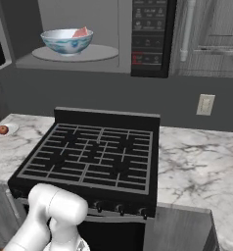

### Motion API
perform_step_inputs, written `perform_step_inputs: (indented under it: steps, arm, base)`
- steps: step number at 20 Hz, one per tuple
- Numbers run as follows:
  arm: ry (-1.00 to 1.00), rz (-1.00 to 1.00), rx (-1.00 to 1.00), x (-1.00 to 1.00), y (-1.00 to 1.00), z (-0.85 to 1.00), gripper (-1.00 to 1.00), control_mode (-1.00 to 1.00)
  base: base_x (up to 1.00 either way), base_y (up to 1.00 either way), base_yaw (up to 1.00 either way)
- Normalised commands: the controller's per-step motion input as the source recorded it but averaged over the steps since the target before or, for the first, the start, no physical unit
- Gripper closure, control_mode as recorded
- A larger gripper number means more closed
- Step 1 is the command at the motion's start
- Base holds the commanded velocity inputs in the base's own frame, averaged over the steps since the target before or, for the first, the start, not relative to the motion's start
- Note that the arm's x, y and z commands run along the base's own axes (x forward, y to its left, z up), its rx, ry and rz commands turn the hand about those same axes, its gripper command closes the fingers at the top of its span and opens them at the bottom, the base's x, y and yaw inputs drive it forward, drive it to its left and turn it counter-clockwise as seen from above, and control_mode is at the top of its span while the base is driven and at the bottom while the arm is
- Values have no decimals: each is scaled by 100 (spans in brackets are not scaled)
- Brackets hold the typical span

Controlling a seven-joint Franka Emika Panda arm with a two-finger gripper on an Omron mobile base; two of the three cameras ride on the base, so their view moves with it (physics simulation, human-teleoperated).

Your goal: Remove the apple from the bowl and place it on the small plate. Then place the bowl with only the steak in the microwave, close the door, and press the start button to microwave the steak.

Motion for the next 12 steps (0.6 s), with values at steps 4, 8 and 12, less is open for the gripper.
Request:
perform_step_inputs:
  steps: [4, 8, 12]
  arm:
    - [-21, 0, 0, -27, 35, 26, -100, -100]
    - [-33, 0, 2, -32, 7, 44, -100, -100]
    - [-44, 1, 12, -41, -4, 37, -100, -100]
  base:
    - [0, 0, 0]
    - [0, 0, 0]
    - [0, 0, 0]
